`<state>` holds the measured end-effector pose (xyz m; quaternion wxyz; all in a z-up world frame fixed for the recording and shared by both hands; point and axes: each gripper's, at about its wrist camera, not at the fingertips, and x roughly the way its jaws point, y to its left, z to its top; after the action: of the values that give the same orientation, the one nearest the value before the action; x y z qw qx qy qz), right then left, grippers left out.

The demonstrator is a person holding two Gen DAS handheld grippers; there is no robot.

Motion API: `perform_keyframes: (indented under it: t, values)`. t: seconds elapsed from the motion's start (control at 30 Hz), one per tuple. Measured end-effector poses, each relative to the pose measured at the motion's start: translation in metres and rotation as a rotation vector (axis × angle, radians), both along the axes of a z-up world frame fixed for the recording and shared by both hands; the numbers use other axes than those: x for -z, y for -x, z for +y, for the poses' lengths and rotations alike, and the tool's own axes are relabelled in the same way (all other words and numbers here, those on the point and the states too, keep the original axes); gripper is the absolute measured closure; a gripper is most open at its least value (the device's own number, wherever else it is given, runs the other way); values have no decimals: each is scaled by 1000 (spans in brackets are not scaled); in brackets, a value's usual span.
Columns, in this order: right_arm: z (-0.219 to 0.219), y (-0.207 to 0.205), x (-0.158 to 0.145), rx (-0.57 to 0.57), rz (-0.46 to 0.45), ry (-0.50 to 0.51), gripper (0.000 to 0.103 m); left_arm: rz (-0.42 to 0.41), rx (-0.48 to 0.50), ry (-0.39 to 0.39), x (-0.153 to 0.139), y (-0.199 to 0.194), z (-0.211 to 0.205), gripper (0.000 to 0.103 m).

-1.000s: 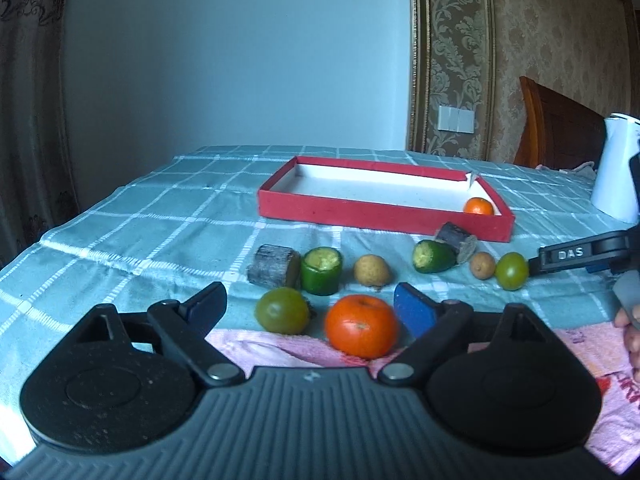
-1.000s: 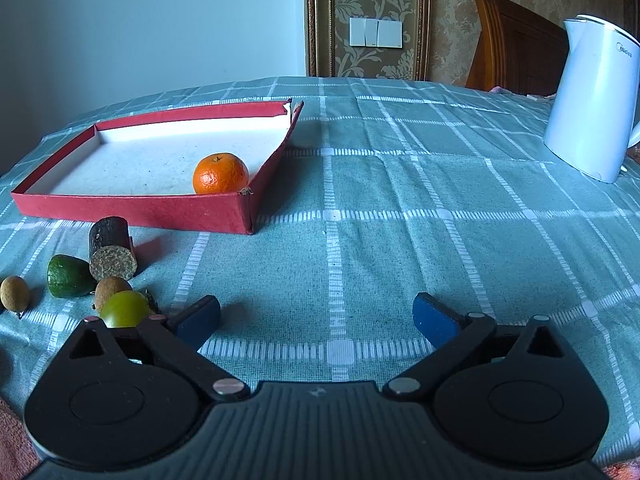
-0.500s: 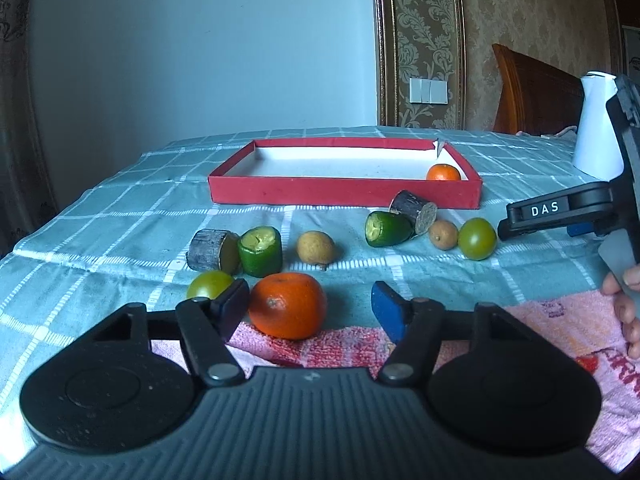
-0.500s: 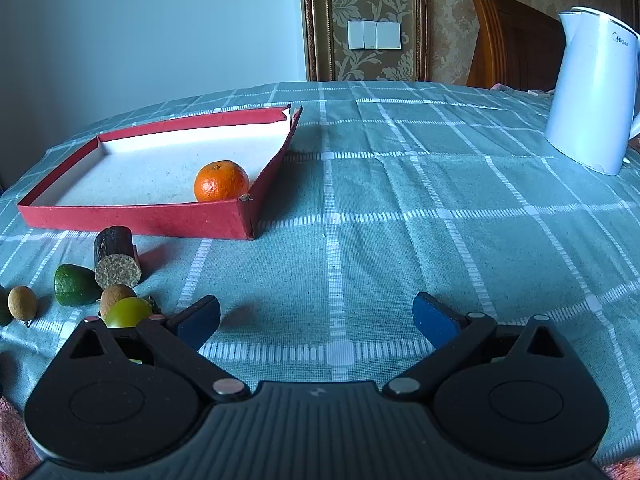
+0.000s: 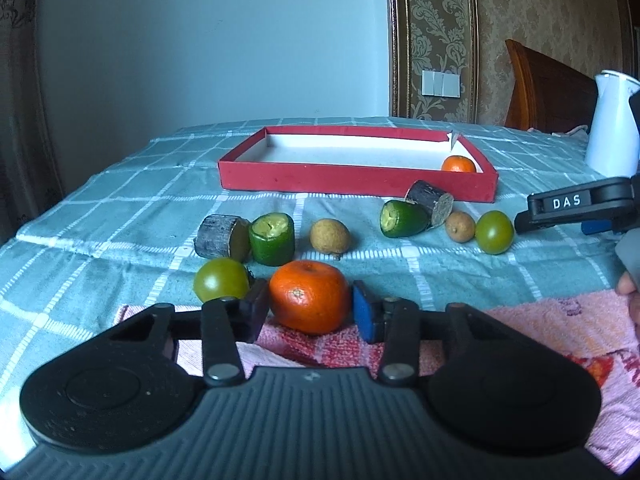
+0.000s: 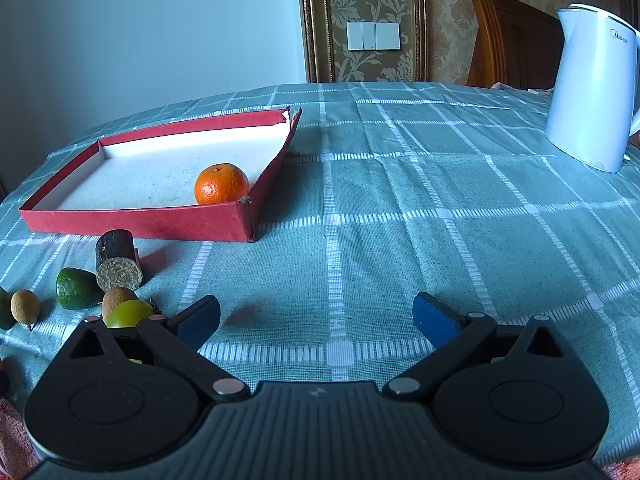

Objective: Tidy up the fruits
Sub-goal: 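Close the left gripper on the large tangerine and lift it, then carry the tangerine into the red tray and open the left gripper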

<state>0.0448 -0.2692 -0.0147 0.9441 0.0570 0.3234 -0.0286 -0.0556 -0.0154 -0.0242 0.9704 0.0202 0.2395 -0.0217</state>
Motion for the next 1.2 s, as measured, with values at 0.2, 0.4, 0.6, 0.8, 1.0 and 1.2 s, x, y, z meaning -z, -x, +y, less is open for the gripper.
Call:
perform_keyframes:
  t: [0.2, 0.4, 0.6, 0.8, 1.0, 1.2]
  values:
    - [0, 0, 0, 0, 1, 1, 0, -41, 19, 9, -24, -6, 3, 63]
    - [-2, 1, 0, 0, -1, 0, 0, -101, 31, -37, -65, -56, 2, 62]
    - [-2, 1, 0, 0, -5, -8, 0, -15, 1, -39, -77, -150, 3, 62]
    - [-3, 1, 0, -1, -5, -8, 0, 65, -59, -109, -55, -214, -2, 62]
    - [-3, 2, 1, -1, -9, -15, 0, 173, -65, -149, -30, -227, -5, 62]
    - [-4, 2, 1, 0, -14, -25, 0, 203, -49, -176, -35, -206, -14, 61]
